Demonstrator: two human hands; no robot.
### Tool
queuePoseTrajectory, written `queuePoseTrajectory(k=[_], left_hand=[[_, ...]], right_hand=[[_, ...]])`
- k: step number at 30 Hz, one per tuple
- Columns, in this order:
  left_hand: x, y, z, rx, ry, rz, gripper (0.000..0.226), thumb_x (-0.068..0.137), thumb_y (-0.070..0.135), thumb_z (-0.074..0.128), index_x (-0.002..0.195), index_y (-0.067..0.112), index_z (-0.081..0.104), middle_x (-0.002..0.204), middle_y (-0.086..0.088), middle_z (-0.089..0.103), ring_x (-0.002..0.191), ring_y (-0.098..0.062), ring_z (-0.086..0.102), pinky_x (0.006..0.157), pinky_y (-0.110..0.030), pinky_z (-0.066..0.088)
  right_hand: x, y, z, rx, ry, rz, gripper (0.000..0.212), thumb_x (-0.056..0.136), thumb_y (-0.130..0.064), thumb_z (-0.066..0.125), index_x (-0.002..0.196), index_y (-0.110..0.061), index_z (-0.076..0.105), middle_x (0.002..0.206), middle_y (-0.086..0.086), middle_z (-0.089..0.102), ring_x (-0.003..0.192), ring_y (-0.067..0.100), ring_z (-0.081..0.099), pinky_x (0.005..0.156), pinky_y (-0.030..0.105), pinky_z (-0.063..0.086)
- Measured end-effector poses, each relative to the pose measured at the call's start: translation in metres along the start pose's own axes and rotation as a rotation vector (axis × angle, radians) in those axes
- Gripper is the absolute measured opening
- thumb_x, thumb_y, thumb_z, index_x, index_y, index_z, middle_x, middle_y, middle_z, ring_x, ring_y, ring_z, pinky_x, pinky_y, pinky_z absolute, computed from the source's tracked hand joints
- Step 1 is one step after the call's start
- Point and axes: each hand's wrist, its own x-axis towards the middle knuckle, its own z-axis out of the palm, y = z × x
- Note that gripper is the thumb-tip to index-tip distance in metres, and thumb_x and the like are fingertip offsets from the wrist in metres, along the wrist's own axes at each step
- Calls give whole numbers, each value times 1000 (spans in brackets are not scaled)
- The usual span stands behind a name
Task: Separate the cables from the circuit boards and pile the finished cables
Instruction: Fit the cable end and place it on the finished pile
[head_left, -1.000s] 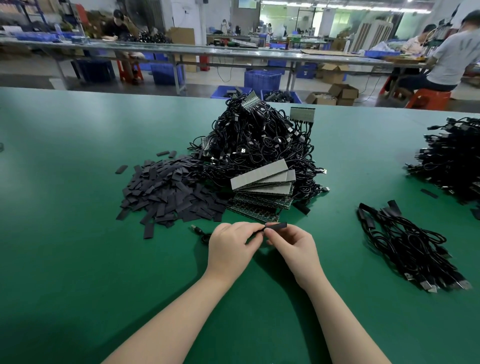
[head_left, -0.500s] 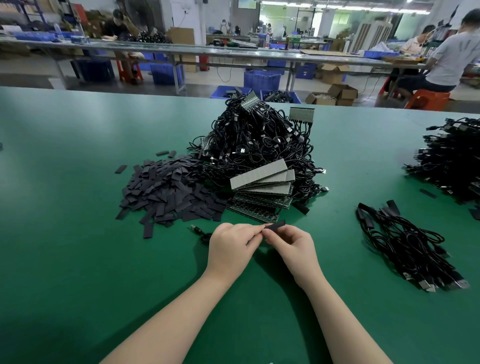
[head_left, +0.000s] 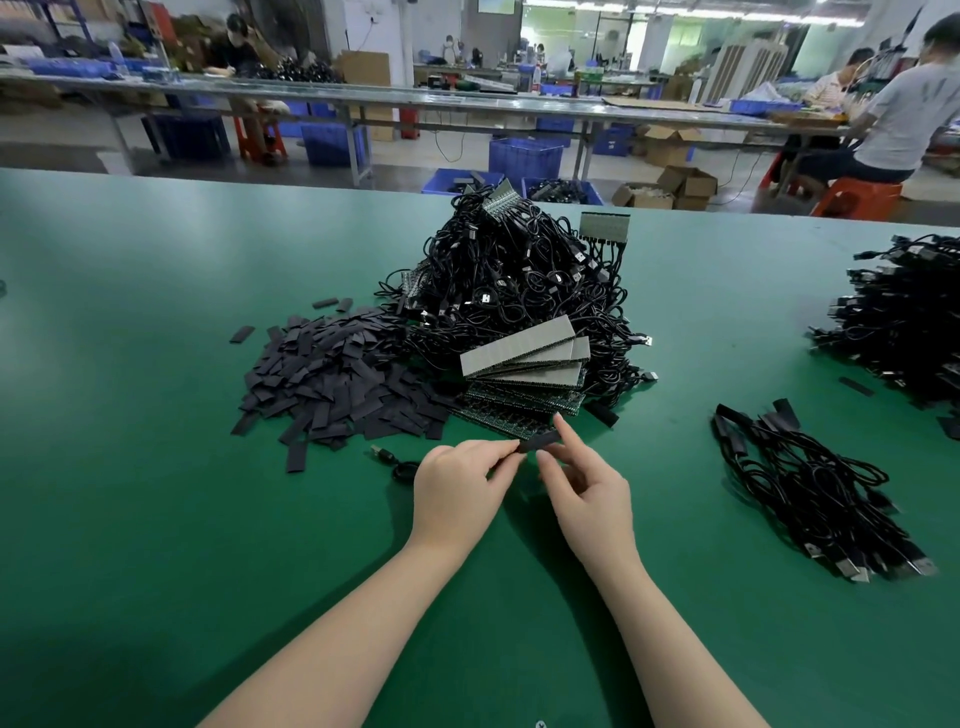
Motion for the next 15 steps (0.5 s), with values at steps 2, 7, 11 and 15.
queuePoseTrajectory(k=[2,7,11,15], left_hand=[[0,0,0,-2,-8,-6,16,74,20,84,89,19,79,81,6,75,65,-9,65,66,-21,47],[0,-2,1,-4,-93,37,19,76,20,81,95,16,79,84,2,76,70,-19,69,68,-27,52],[-1,-3,2,-11,-98,50,22,76,20,81,97,15,78,84,1,76,70,-20,69,70,-27,52],[-1,-3,2,-18,-76,59,22,75,19,82,96,16,78,84,2,76,70,-17,68,70,-23,49]], right_hand=[[0,2,2,-56,-15,-12,50,95,-16,65,135,-43,54,90,-27,69,62,-1,53,65,8,43],[0,5,-1,-103,-14,29,44,97,-20,63,137,-36,56,72,-21,65,54,1,45,58,8,38],[2,6,-2,-137,-44,39,45,97,-20,63,139,-34,56,76,2,69,54,2,41,57,10,39],[3,8,-1,-133,-51,61,47,96,-17,62,139,-35,56,84,6,71,53,3,39,56,11,39]])
